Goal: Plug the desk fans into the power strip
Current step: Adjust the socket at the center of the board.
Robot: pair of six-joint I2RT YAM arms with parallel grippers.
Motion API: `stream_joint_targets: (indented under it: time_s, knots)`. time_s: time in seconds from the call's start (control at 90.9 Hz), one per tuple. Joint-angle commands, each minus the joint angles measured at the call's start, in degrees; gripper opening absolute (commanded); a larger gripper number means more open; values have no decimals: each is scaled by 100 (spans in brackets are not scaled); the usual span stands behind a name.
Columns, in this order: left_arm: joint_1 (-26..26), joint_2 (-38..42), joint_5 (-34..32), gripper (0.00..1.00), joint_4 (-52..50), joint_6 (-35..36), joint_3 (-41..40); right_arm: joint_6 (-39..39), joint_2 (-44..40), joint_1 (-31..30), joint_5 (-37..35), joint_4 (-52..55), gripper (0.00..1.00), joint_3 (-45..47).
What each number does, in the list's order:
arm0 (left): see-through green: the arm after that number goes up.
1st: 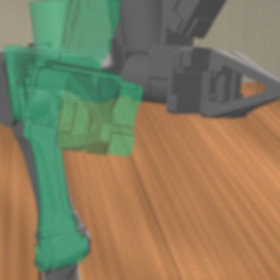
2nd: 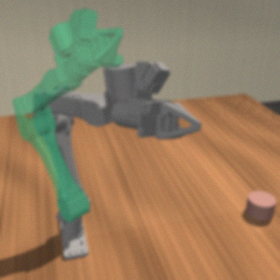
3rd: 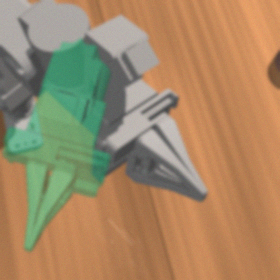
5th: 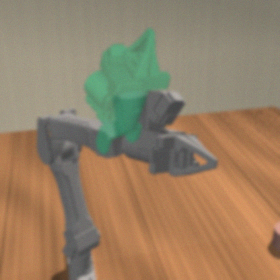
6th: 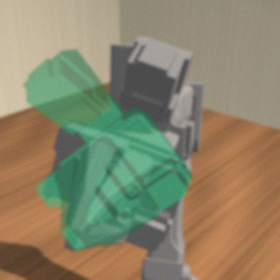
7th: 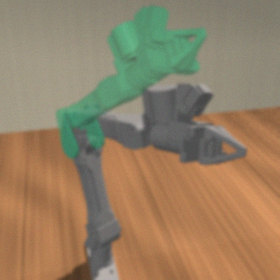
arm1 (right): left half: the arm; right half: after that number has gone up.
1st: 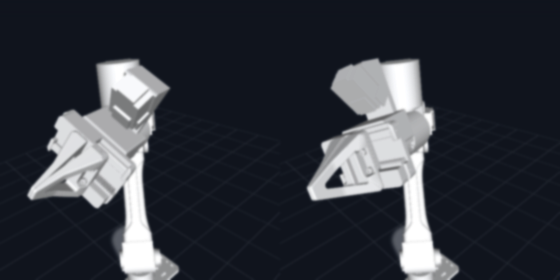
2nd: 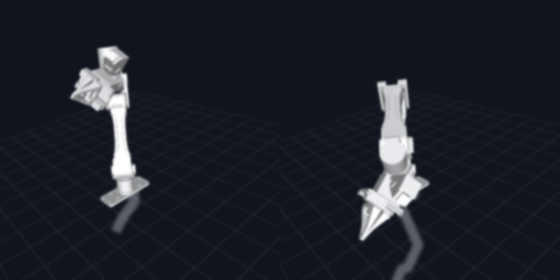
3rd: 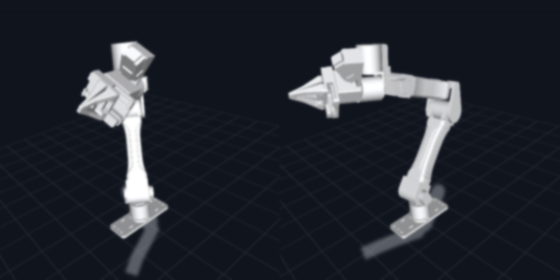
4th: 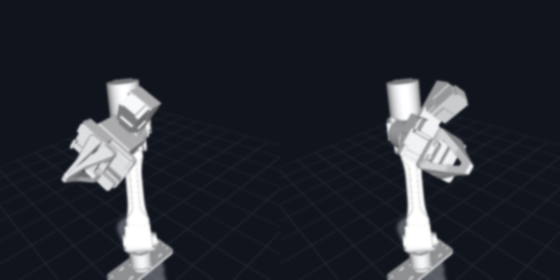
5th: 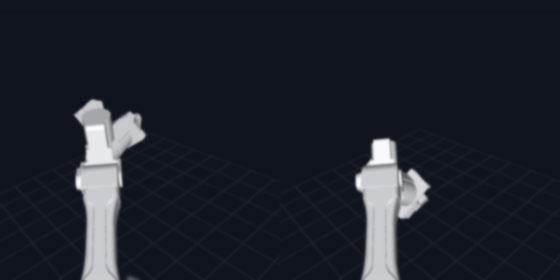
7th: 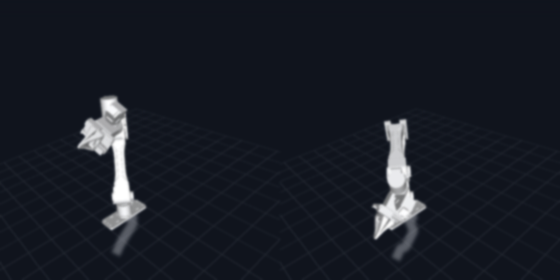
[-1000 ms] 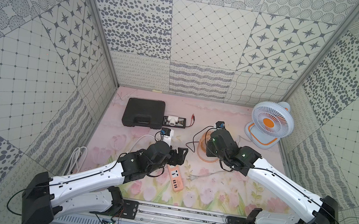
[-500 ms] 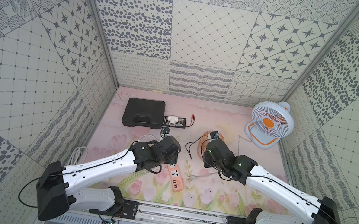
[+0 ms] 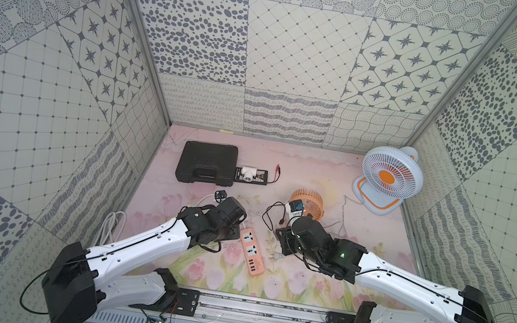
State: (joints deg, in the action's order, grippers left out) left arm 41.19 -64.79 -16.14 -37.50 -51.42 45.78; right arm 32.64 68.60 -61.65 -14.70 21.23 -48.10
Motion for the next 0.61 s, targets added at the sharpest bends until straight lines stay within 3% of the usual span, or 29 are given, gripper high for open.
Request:
stream_joint_targets:
  time_s: [0.0, 0.308, 0.594]
  knots:
    - [-49, -202, 337, 61, -206, -113, 103, 143, -75, -6, 160, -446, 0, 20]
    - [-49, -566, 151, 60, -431, -50, 265, 150, 110, -3, 308, -454, 0, -108]
    - [-148, 601, 259, 52, 374, -5, -589, 76, 564, 1, 1019, -755, 0, -313]
